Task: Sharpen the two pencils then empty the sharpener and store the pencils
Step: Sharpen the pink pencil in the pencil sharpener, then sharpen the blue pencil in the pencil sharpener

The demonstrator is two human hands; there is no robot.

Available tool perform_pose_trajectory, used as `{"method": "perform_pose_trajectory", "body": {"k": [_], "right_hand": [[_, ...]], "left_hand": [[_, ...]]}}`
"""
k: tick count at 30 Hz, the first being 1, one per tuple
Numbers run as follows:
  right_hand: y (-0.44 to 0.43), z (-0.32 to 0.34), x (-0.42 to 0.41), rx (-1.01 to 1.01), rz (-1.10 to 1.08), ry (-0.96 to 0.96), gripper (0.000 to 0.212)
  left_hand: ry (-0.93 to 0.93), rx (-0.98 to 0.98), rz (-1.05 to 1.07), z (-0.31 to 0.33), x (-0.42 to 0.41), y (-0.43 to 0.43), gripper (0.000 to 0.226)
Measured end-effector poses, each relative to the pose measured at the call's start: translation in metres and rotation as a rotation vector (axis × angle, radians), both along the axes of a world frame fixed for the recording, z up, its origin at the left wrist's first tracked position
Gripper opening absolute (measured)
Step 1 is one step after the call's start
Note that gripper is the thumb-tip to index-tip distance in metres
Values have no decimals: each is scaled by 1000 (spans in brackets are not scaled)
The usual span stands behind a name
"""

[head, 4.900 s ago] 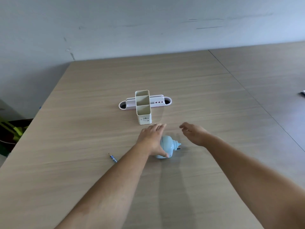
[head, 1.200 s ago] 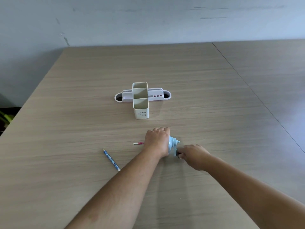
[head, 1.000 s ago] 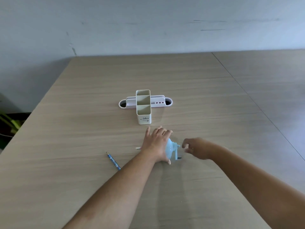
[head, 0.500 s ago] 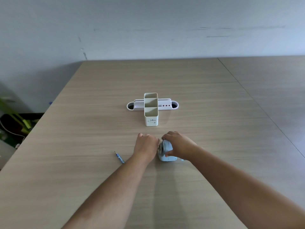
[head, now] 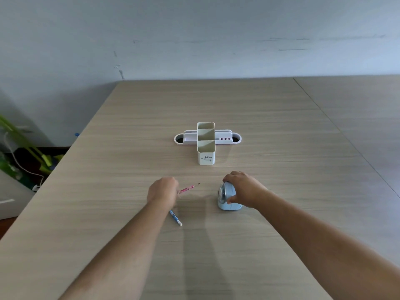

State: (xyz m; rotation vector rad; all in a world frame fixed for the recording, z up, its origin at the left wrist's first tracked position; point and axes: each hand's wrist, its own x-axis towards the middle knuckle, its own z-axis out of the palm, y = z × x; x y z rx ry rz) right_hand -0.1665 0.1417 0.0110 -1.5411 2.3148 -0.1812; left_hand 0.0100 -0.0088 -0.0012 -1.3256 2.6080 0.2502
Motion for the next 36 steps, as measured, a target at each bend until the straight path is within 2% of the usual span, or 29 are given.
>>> {"method": "perform_pose_trajectory", "body": {"k": [3,6,8,9,11,13,18,24,27,29,36], "right_hand": [[0,2,2,5,-3,0,66],[-2,2,2,12,-6,3,65],[-2,2,2,13,-10,2,65],[-2,2,1,10,-13,0,65],[-2,0,0,-2,-17,-6,64],[-2,-1,0,-10,-19,-9,64],[-3,-1,0,-30,-24,-16,64],[-2,1,1,-10,-21,-20,65],[-3,2,1,-4,-20,-18,66],[-3,3,1,-7,-21,-16,66],[-3,0,0,-5,-26,-20,67]], "left_hand": [[168,174,134,-4,-7,17,14],[218,330,243,-13,-13,28,15],[213,365,268,-19,-15,34,31],[203,371,271,-21,-15,37,35],[187,369,259,-28,-15,41,25],[186,367,268,-35,-15,43,26],[197,378,344,-43,-14,43,48],[287,311,390,-38,2,34,28],[232,233,488,-35,15,29,22],[193,265,557,-39,24,26,16],[159,294,535,-60,22,27,22]]}}
